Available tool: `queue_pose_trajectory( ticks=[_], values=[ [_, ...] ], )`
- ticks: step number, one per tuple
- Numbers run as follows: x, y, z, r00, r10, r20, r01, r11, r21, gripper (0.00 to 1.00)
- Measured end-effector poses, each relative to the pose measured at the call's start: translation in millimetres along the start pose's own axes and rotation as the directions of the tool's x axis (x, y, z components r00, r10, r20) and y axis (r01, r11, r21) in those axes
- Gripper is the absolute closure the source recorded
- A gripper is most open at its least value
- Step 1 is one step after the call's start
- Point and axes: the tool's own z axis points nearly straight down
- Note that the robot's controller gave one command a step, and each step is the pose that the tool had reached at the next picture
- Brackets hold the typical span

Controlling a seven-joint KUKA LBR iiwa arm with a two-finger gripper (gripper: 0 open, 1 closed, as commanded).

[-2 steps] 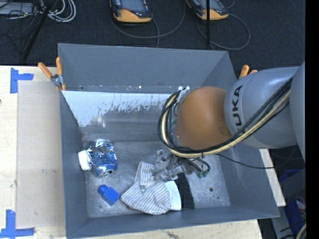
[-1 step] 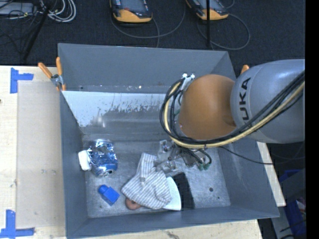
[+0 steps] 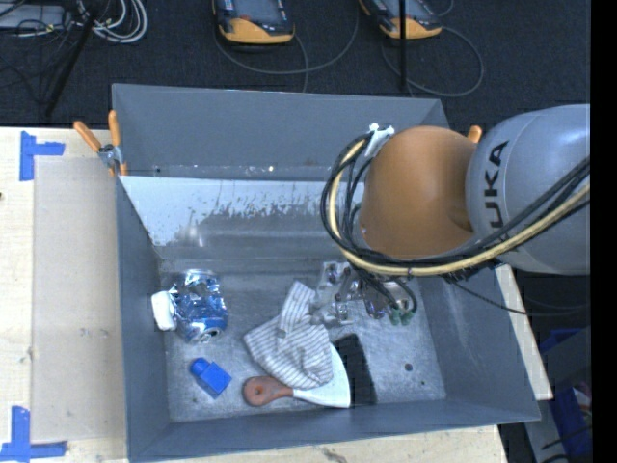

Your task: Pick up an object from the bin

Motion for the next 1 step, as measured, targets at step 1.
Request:
queue_pose_trajectory(
  ticks=[1],
  values=[
    [5.7,12.3,-61.5,0.988,-0.154,0.005,0.154,0.988,0.001,1.0]
  ],
)
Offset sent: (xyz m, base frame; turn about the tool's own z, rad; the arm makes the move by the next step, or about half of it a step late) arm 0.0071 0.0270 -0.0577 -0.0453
